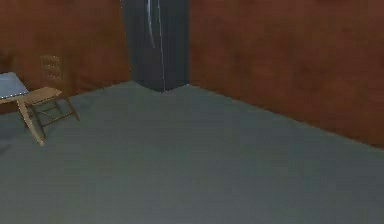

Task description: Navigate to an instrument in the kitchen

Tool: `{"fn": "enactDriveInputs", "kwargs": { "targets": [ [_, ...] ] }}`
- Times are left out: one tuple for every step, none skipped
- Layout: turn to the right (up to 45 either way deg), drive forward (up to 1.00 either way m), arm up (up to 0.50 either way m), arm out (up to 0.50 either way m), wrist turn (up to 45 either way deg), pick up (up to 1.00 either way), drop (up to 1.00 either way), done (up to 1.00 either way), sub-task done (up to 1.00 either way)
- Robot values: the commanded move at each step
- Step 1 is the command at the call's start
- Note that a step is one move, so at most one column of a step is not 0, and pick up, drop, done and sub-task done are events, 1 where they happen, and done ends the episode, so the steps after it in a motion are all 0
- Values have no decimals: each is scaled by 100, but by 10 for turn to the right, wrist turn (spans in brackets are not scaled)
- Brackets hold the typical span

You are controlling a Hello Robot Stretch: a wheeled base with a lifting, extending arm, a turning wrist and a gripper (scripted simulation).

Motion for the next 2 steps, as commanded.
{"fn": "enactDriveInputs", "kwargs": {
  "targets": [
    [450, 0, 0, 0, 0, 0, 0, 0, 0],
    [300, 0, 0, 0, 0, 0, 0, 0, 0]
  ]
}}
